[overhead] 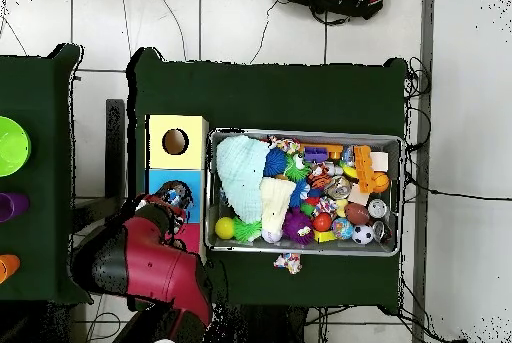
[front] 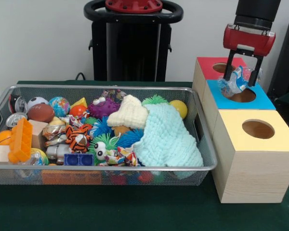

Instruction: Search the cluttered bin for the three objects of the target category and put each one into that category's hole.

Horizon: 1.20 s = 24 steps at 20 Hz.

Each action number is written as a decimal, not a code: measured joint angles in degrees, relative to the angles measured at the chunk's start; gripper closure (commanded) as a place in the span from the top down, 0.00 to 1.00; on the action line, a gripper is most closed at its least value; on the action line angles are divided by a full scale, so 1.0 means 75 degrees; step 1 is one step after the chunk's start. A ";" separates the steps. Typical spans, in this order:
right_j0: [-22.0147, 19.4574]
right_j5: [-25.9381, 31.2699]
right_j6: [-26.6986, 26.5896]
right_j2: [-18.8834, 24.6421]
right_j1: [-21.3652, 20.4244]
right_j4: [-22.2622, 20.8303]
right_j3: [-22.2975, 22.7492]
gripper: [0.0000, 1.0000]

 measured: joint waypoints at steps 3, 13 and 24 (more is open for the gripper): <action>-0.0105 -0.0034 0.0000 0.0099 -0.0018 0.0002 -0.0001 1.00; 0.0333 0.1864 0.0000 -0.0546 -0.0909 -0.0241 -0.0122 1.00; -0.0205 0.5607 0.0000 -0.0942 -0.2074 -0.0692 -0.1342 1.00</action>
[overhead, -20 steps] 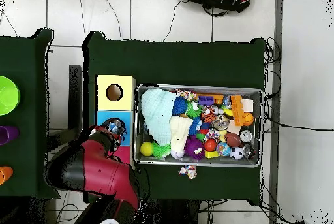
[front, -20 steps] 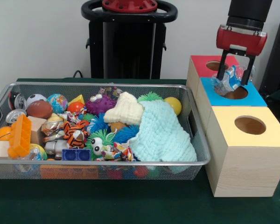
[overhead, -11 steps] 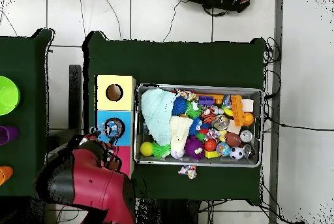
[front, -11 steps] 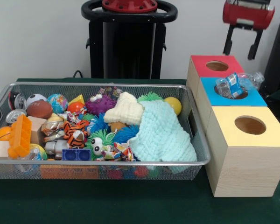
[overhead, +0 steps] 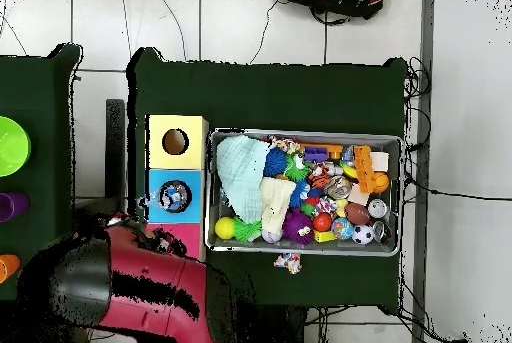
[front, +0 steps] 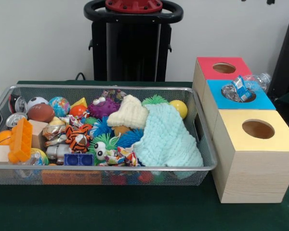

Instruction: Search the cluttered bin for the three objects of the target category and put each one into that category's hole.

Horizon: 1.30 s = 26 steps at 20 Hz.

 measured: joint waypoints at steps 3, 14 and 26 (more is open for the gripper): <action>-0.0137 0.0041 0.0000 0.0000 -0.0063 -0.0005 -0.0201 1.00; -0.0360 -0.0343 0.0000 0.0001 -0.0163 -0.0052 -0.0597 1.00; -0.0383 -0.3938 0.0000 0.0280 0.0074 -0.0061 -0.0136 1.00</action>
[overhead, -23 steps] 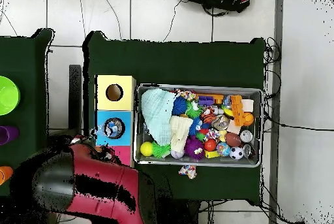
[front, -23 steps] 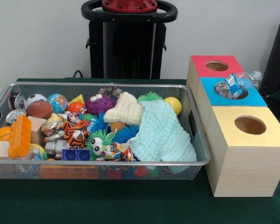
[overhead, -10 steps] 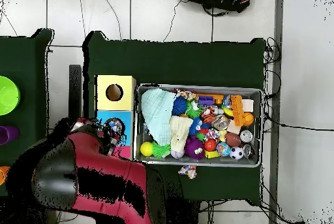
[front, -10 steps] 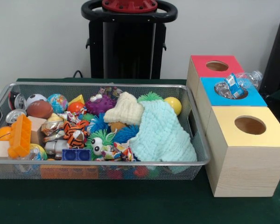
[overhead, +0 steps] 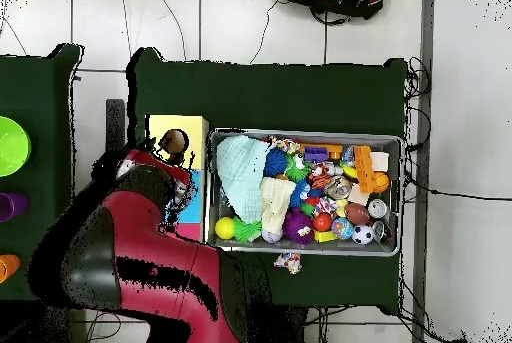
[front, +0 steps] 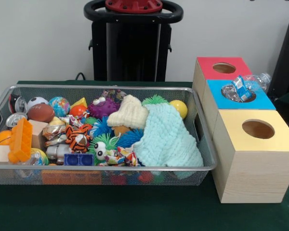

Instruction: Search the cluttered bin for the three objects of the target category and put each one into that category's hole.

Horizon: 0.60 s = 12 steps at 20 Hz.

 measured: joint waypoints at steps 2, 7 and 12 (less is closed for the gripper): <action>-0.0004 -0.0337 0.0000 0.0070 0.0084 -0.0006 0.0138 1.00; -0.0016 -0.0398 0.0000 0.0134 0.0258 -0.0008 0.0266 1.00; -0.0110 -0.0441 0.0000 0.0287 0.0472 -0.0009 0.0395 1.00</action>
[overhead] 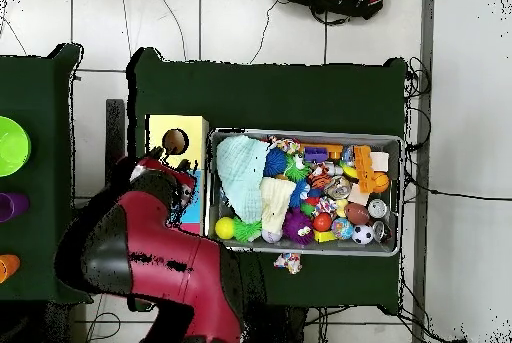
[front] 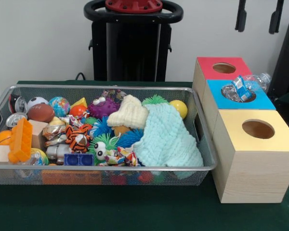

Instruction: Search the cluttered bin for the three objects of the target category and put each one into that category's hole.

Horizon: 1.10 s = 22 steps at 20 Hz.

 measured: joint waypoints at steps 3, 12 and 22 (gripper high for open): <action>-0.0066 -0.0138 0.0000 0.0094 0.0101 0.0002 0.0094 1.00; -0.0254 -0.1239 0.0000 0.0370 0.0484 0.0003 0.0326 1.00; -0.0477 -0.2461 0.0000 0.0795 0.0940 0.0006 0.0400 1.00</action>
